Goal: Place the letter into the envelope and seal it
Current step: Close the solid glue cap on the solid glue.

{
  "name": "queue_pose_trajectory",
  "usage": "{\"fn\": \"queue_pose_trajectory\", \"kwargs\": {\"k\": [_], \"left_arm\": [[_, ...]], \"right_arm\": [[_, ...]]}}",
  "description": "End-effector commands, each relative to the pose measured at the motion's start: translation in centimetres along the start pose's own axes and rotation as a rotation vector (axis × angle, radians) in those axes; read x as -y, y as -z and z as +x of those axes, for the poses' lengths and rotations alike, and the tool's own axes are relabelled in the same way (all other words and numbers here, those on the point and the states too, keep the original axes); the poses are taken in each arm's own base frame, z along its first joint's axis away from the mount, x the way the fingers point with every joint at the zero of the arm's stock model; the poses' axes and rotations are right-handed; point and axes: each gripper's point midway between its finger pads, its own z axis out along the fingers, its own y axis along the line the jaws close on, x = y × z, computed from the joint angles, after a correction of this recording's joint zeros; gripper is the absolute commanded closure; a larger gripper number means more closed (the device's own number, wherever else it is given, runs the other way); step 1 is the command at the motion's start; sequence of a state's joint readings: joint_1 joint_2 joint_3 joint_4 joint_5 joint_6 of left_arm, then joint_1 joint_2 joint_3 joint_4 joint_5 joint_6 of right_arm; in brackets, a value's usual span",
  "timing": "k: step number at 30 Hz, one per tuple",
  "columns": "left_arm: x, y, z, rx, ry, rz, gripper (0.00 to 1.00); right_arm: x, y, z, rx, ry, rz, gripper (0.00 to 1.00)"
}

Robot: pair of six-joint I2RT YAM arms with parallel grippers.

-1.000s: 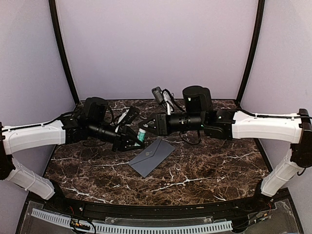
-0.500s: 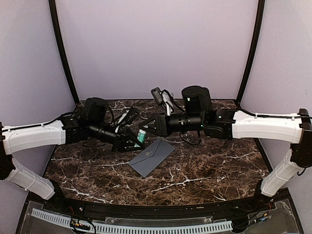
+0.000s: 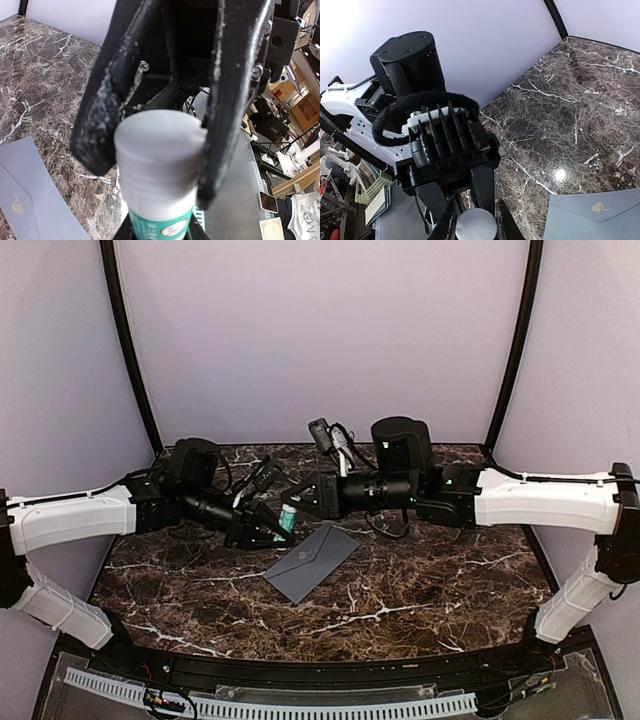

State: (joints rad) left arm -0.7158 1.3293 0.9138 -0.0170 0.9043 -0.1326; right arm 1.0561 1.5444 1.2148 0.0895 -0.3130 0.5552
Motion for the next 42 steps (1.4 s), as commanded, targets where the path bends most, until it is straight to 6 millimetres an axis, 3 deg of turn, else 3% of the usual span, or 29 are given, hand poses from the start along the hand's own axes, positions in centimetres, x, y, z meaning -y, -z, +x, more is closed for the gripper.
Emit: {"fn": "queue_pose_trajectory", "kwargs": {"k": [1, 12, 23, 26, 29, 32, 38, 42], "left_arm": [[0.0, 1.1, -4.6, 0.129, -0.1, -0.023, 1.0], [-4.5, 2.2, -5.4, 0.14, -0.099, -0.311, 1.0], [-0.7, 3.5, -7.6, 0.224, -0.05, -0.014, 1.0], [-1.1, 3.6, -7.6, 0.226, -0.042, -0.04, 1.0], [-3.5, 3.9, -7.2, 0.221, -0.03, -0.188, 1.0], [-5.2, 4.3, -6.6, 0.201, -0.053, -0.295, 1.0], [-5.2, 3.9, -5.4, 0.163, -0.066, -0.283, 1.0], [-4.0, 2.7, -3.9, 0.11, -0.11, -0.215, 1.0]], "right_arm": [[-3.8, -1.2, 9.2, -0.318, -0.046, -0.179, 1.0], [-3.3, -1.7, 12.0, -0.411, -0.093, -0.124, 1.0], [-5.6, -1.4, 13.5, -0.427, -0.075, -0.232, 1.0], [-5.8, -1.4, 13.9, -0.444, -0.078, -0.236, 1.0], [-5.6, -1.6, 14.1, -0.456, -0.086, -0.22, 1.0], [-5.5, -1.7, 13.7, -0.443, -0.083, -0.205, 1.0], [-4.4, -1.8, 11.5, -0.375, -0.064, -0.104, 1.0], [-2.5, -0.8, 7.2, -0.225, -0.074, 0.033, 0.81]]}}
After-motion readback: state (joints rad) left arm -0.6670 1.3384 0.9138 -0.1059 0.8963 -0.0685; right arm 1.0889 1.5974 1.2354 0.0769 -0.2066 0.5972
